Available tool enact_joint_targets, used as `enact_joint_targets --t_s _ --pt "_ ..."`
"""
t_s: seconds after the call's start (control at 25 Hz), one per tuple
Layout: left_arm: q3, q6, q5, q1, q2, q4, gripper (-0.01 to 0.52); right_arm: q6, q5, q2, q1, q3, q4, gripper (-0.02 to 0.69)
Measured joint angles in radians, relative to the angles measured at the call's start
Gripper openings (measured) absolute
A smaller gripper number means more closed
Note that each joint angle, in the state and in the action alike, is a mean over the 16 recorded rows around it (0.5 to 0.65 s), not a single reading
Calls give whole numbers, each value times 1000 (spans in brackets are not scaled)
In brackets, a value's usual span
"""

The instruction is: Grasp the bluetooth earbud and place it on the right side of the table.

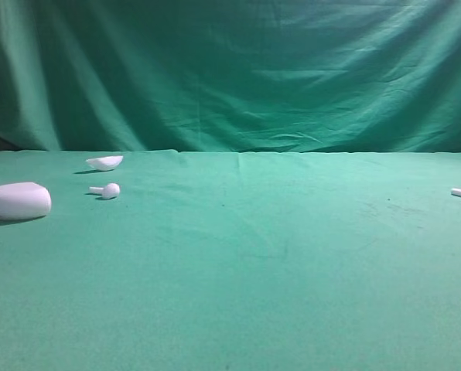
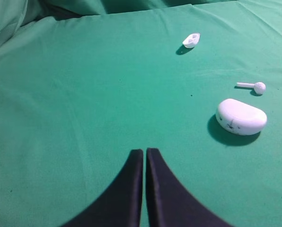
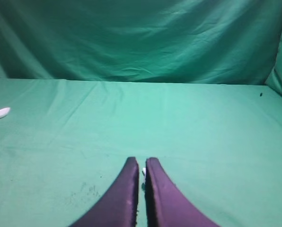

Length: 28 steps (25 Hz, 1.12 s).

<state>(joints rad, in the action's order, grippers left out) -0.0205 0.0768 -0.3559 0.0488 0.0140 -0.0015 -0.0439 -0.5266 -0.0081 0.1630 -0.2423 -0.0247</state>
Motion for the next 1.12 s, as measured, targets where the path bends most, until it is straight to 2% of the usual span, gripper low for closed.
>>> enact_joint_targets --t_s 0.2,0.36,1.12 --pt "0 0 0 0 0 0 0 7 126 -3 -8 147 2 18" --pt "0 0 0 0 0 0 0 18 169 -3 -12 220 2 31" --pt "0 0 0 0 0 1 0 44 127 -3 -13 271 0 49"
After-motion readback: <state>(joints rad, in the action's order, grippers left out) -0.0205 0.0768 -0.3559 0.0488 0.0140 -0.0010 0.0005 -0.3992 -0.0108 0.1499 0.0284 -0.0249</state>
